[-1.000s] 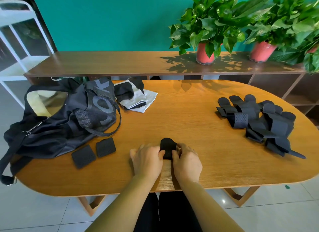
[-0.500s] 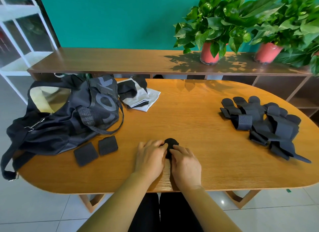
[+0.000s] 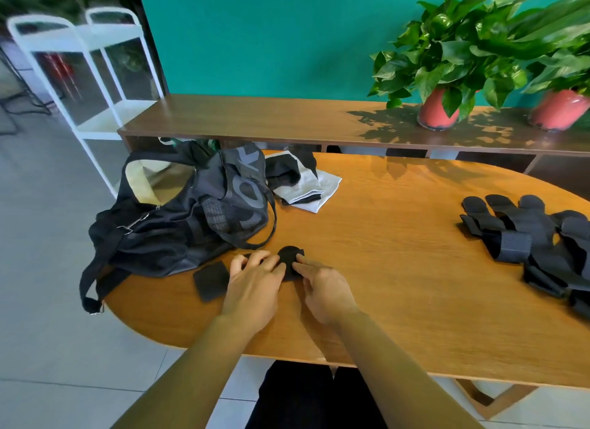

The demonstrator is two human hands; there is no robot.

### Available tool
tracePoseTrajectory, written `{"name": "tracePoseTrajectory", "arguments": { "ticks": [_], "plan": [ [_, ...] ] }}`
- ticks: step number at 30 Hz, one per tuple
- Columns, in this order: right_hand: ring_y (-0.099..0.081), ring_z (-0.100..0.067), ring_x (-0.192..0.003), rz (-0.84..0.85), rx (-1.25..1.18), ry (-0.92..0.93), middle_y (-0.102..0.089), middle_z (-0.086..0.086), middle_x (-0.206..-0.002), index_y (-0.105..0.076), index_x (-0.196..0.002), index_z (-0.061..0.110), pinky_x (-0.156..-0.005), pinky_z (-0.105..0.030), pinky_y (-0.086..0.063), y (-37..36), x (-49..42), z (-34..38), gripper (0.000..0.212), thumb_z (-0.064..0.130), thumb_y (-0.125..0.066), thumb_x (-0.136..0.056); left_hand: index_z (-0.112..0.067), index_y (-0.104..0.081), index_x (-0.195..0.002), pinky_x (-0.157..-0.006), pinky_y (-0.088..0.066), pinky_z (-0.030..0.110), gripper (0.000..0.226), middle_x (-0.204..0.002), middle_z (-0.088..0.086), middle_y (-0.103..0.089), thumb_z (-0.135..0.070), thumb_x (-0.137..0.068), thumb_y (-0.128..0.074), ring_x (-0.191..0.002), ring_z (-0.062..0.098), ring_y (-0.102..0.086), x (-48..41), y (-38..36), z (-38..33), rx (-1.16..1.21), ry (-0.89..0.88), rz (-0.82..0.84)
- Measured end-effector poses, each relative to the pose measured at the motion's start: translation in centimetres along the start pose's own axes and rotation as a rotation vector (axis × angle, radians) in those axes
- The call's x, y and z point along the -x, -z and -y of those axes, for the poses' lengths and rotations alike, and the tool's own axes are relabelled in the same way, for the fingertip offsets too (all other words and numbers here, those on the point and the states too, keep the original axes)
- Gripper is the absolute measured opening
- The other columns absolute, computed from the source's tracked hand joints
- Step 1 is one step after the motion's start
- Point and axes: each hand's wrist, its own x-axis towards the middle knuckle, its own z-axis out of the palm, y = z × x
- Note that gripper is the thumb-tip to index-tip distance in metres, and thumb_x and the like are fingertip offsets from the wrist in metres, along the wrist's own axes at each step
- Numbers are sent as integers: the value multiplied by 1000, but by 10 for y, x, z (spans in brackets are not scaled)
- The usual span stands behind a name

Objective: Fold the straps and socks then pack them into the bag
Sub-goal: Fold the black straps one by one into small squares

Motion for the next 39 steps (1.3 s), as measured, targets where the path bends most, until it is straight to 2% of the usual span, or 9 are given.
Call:
{"name": "tracePoseTrajectory", "arguments": {
  "ticks": [3,5,7,16,19,26,29,33,39],
  "plan": [
    [-40,-16,-135,32,-19,23,-40,4,-148,-51,-136,17,-111,-31,-32,-8,-12,7,49,1,-44,-91,-21,-67,-118,-92,-40,42,47,-124,-1,-65,-14,-73,-76,-121,20,-55,8,-1,15,19,38,52],
    [-35,-14,-138,57,-18,35,-37,5,-150,-47,-139,17,-113,-32,-29,-12,-17,12,52,-1,-44,-90,-19,-46,-141,-105,-33,41,55,-146,0,-45,-10,-88,-58,-138,20,-35,10,-2,23,38,27,104],
    [-29,-10,-140,84,-6,39,-34,6,-151,-44,-141,18,-114,-32,-26,-15,-22,16,56,-3,-43,-89,-18,-29,-150,-112,-23,37,60,-156,0,-28,-8,-93,-47,-145,18,-19,9,0,27,58,55,149],
    [-27,-10,-141,67,-94,24,-38,4,-149,-50,-137,18,-115,-21,-19,-17,-34,20,56,-8,-42,-88,-16,-21,-151,-116,-17,35,62,-160,2,-15,-8,-94,-43,-148,18,-7,5,8,22,104,144,175],
    [-33,-12,-139,-5,-216,-17,-44,2,-146,-56,-132,16,-115,-26,-25,-9,-29,18,55,-11,-42,-86,-17,-23,-151,-116,-14,35,61,-160,2,-15,-7,-93,-43,-148,17,-6,4,15,15,116,110,136],
    [-56,-19,-119,-115,-194,-163,-51,6,-140,-61,-126,21,-99,-28,-43,35,1,-12,40,11,-51,-89,-17,-28,-149,-115,-15,37,64,-160,3,-15,-2,-90,-47,-147,19,-9,-11,30,-28,146,-13,118],
    [-52,-18,-124,-145,-163,-261,-54,2,-137,-58,-129,21,-100,-29,-42,66,24,-39,45,8,-47,-87,-18,-27,-150,-115,-16,39,64,-161,3,-13,0,-91,-45,-147,19,-9,-26,36,-59,160,-61,139],
    [-62,-20,-103,-221,-122,-383,-61,0,-129,-55,-131,27,-85,-31,-51,99,56,-84,46,8,-43,-90,-19,-27,-150,-114,-18,40,64,-161,2,-12,1,-91,-40,-147,19,-9,-47,40,-109,205,-150,167],
    [-60,-21,-103,-352,-45,-484,-63,-6,-123,-51,-135,23,-70,-24,-42,134,85,-144,47,9,-43,-91,-17,-31,-148,-113,-18,40,62,-161,2,-14,2,-90,-38,-147,19,-11,-73,40,-172,238,-259,173]
  ]
}}
